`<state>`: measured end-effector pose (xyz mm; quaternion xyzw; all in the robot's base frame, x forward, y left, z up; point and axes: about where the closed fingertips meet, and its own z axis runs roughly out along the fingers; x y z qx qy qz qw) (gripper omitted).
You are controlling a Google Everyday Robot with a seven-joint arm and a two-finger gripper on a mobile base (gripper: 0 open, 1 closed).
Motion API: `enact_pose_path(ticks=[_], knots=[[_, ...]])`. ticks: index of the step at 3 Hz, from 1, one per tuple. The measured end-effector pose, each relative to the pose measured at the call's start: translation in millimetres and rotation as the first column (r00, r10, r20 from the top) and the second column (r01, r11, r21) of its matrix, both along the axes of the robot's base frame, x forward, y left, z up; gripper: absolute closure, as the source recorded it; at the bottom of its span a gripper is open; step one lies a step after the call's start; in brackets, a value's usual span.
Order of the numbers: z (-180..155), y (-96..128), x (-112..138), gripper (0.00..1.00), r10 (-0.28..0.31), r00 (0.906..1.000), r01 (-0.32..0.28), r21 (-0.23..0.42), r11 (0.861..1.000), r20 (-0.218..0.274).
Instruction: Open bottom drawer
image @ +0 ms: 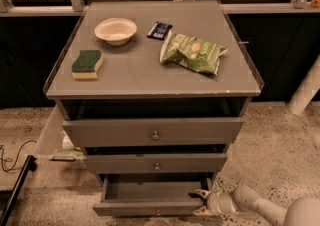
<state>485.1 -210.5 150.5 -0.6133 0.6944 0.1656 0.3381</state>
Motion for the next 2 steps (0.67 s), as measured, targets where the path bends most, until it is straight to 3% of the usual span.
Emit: enact_pose_path(ticks=[1, 2], knots=[[6, -7, -20, 0.66, -0.025, 0.9996, 0.025, -0.023, 0.999, 0.013], [32, -26, -45, 0.89, -0.078, 0.9921, 0.084, -0.062, 0.995, 0.098]])
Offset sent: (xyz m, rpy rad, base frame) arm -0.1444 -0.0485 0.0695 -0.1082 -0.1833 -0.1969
